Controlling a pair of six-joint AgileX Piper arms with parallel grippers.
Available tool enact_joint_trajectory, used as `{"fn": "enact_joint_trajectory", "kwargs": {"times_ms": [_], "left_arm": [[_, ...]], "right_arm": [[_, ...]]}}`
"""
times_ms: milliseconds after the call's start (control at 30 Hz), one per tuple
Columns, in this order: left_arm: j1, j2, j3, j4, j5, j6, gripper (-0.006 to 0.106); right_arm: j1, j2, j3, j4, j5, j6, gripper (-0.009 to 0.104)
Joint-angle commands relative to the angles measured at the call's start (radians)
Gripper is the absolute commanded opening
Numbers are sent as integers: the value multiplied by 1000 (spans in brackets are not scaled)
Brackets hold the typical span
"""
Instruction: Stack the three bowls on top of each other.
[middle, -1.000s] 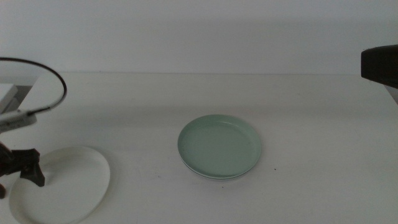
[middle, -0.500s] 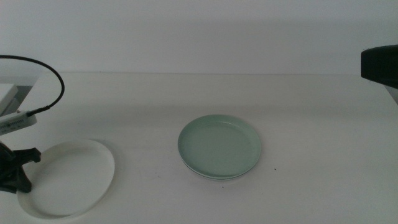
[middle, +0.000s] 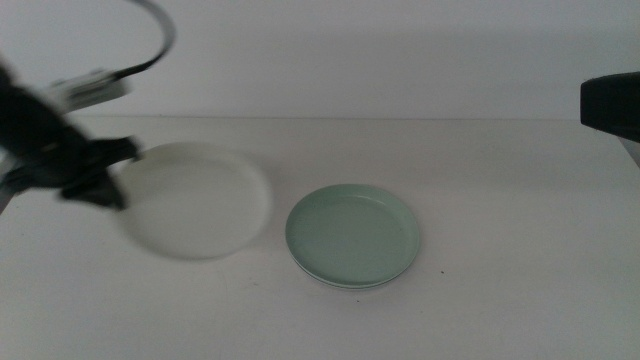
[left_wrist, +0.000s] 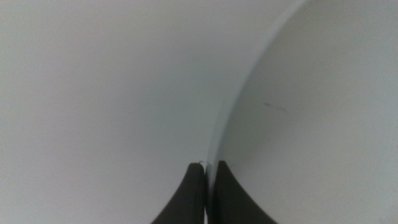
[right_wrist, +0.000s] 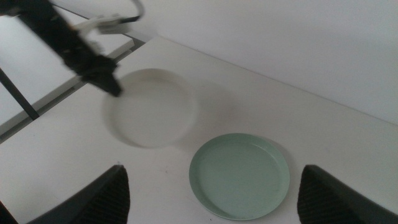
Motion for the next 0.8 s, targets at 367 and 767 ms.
{"fn": "enact_joint_trajectory", "kwargs": {"times_ms": [367, 767], "left_arm": [[-375, 391, -515, -28, 105, -140, -2], [-437, 471, -574, -32, 96, -160, -2]], "right_arm": [[2, -5, 4, 1, -10, -2, 93], [2, -5, 4, 1, -10, -2, 93]]}}
